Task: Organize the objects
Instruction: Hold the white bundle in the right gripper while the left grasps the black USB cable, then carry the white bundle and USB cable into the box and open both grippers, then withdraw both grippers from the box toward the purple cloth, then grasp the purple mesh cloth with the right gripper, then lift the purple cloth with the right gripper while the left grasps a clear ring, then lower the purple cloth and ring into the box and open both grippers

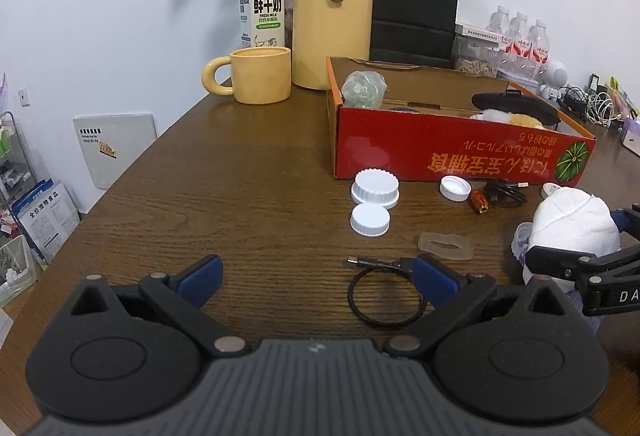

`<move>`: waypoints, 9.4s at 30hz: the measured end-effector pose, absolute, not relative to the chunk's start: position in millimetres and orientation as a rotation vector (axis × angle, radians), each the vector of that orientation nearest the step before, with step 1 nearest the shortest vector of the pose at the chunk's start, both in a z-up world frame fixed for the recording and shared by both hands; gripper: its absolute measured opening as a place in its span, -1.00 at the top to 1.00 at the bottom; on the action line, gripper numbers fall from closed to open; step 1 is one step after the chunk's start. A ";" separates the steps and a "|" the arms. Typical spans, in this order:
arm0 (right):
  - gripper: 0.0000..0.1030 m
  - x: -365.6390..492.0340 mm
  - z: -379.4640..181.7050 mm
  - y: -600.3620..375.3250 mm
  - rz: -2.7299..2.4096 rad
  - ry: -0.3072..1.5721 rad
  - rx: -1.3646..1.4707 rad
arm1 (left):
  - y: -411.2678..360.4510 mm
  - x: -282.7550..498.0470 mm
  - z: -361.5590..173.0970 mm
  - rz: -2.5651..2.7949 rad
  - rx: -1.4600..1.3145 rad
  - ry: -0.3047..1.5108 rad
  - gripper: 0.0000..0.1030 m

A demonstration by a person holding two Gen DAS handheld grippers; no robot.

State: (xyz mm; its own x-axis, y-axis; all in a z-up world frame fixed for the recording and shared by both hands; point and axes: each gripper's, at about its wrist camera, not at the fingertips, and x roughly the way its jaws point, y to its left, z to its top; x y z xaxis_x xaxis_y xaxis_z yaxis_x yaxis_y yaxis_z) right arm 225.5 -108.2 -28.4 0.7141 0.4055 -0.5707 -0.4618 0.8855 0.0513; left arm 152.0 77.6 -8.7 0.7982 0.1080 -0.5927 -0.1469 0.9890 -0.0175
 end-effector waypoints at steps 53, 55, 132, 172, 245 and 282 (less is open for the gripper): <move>-0.13 204.7 -15.4 -143.6 0.531 0.429 0.050 | 30.9 175.3 -21.5 0.092 -0.031 0.665 0.23; -0.13 204.1 -15.0 -143.7 0.531 0.428 0.050 | 31.5 174.9 -20.5 0.088 -0.037 0.665 0.29; -1.00 368.3 26.7 -105.9 0.420 0.402 -0.022 | 17.2 334.6 59.5 0.040 -0.053 0.376 -1.00; -1.00 213.8 1.6 -129.0 0.456 0.525 -0.149 | 24.5 183.2 49.6 0.090 -0.024 0.465 -1.00; 0.83 191.2 -2.3 -164.4 0.467 0.291 0.002 | 6.7 206.2 -23.3 0.056 -0.020 0.677 -0.01; 0.83 254.8 59.1 -122.6 0.473 0.164 -0.077 | 9.2 248.8 66.5 -0.034 -0.029 0.366 0.91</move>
